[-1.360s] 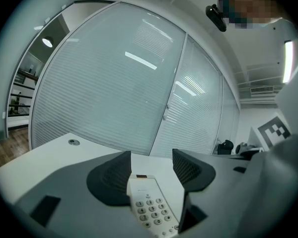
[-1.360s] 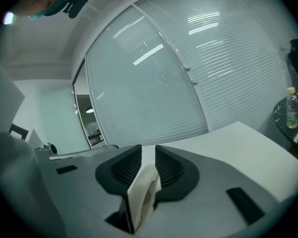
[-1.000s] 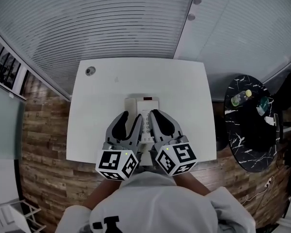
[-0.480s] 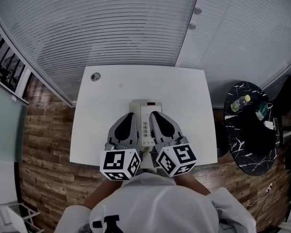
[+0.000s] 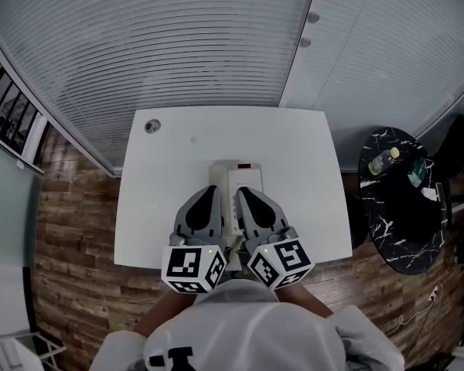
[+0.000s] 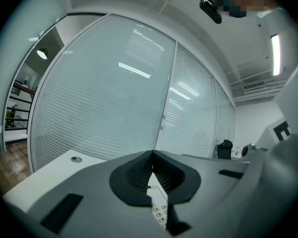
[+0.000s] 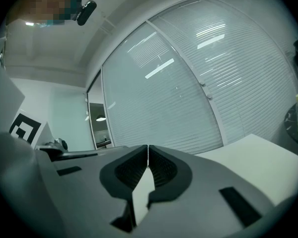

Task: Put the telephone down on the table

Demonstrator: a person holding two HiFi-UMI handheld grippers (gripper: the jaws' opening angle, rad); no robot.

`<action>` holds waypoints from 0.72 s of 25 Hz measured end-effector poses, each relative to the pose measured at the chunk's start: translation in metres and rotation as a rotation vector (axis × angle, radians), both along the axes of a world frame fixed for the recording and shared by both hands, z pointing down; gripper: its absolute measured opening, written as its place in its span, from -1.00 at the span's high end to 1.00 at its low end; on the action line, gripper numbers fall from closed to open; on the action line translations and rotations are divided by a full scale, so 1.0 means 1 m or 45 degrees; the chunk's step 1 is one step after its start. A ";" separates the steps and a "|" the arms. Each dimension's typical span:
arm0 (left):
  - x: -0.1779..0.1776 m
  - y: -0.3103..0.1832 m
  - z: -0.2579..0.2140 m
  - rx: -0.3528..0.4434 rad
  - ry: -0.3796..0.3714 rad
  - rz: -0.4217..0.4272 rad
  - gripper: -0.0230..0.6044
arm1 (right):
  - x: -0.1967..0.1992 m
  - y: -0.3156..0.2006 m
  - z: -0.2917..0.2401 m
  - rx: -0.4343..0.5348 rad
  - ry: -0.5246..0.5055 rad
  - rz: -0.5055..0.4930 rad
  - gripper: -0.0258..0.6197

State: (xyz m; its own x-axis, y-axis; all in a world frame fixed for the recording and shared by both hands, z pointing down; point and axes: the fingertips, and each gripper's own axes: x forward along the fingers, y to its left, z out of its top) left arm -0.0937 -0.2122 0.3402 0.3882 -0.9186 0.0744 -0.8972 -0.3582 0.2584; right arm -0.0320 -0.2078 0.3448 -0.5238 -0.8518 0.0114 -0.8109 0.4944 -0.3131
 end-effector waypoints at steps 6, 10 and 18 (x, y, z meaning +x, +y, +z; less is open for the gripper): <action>0.007 0.008 0.001 0.002 0.008 0.043 0.91 | 0.005 0.009 0.000 0.010 -0.014 0.023 0.83; 0.014 0.014 -0.003 0.013 -0.002 0.062 0.91 | 0.010 0.013 -0.003 0.021 -0.006 0.012 0.82; 0.043 0.048 -0.013 0.028 0.008 0.065 0.91 | 0.036 0.048 -0.014 0.037 0.006 -0.001 0.82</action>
